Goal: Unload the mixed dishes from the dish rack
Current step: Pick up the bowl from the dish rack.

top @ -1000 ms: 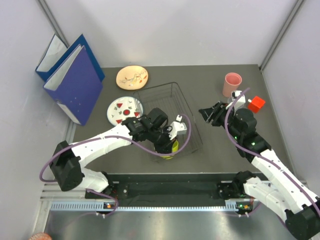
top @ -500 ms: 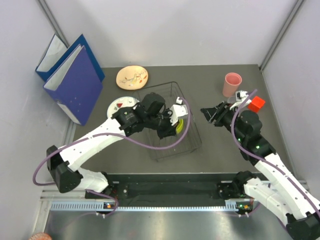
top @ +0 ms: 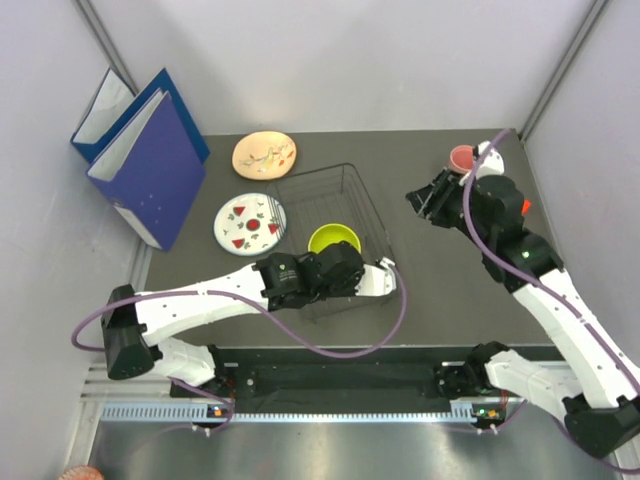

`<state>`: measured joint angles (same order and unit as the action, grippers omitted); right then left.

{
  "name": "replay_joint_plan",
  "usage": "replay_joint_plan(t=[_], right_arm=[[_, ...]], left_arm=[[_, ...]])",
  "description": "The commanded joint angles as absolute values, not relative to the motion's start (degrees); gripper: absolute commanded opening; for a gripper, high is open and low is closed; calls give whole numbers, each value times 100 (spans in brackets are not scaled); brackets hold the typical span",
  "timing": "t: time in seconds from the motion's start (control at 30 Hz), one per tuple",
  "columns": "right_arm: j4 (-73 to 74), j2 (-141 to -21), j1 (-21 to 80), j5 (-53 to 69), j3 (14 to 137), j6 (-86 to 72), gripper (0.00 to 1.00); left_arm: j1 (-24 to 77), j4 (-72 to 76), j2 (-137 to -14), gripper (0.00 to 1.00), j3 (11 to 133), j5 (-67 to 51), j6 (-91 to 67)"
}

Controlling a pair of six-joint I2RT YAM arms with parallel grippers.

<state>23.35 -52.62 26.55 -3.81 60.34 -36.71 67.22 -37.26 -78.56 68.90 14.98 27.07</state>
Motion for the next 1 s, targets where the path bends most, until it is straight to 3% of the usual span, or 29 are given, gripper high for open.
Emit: replay_joint_plan(t=[0.0,0.2,0.23,0.47,0.73,0.97], right_arm=[[3260,-5677,2847,-492,6784,-3331,50],[4095,-6020,3067,-387,7137,-2927,53],[4139,-6029,3111,-300,7137,-2875,53],[4026,-5818,3252,-194,6952,-2944,53],[3823,-5906,3375,-132,6900,-2980,51],[4166,-6108,3603,-526,6838,-2839,35]], left_arm=[[6768,-2639,-7717,0,6733,1612,3866],[6365,-2663,-8050,0,7399,73,4360],[6302,-2707,-8138,0,7513,-608,4298],[6275,-2558,-8428,0,8076,-1817,4052],[6275,-2478,-8701,0,8341,-2101,3902],[6284,-2566,-8727,0,8385,-1864,4025]])
